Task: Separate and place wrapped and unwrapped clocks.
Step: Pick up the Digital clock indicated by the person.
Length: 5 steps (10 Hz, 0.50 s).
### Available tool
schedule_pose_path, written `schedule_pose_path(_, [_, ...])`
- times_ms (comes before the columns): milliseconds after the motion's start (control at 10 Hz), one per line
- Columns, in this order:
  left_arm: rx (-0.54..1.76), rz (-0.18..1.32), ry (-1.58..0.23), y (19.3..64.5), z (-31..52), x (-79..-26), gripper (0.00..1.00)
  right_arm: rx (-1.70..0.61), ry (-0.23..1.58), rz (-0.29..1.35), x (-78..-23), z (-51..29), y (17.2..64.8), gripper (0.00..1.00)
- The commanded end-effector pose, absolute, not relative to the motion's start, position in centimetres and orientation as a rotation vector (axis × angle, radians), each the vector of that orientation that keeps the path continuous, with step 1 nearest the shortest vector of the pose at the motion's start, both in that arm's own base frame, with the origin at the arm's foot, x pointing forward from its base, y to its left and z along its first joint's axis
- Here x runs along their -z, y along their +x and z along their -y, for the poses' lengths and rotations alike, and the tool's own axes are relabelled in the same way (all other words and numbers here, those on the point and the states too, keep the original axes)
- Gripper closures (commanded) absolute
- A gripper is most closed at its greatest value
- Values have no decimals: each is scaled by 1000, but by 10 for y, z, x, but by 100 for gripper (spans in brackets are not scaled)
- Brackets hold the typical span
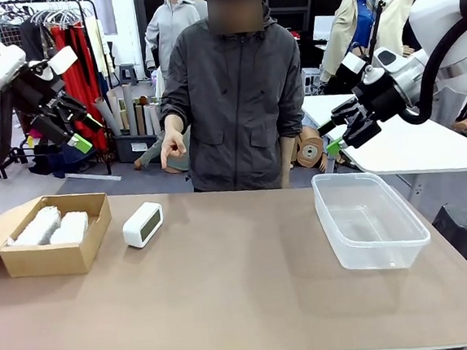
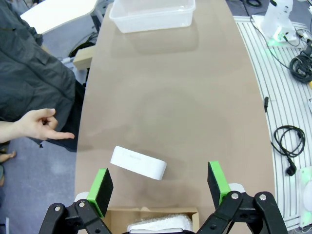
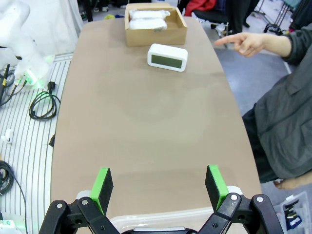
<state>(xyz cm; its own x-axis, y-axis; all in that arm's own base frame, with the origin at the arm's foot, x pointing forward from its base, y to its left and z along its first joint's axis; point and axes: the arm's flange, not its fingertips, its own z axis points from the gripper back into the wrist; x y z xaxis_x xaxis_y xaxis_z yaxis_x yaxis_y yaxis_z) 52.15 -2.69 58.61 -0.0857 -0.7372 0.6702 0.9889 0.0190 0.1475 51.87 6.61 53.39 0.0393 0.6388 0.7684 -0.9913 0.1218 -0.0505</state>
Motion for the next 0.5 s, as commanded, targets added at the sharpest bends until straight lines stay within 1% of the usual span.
schedule_pose_path(0, [1546,694,-462,519,24,-587,0,-1373,594,750,-536,-66,519,0])
schedule_pose_path(400, [1546,694,-462,519,24,-587,0,-1373,594,750,-536,-66,519,0])
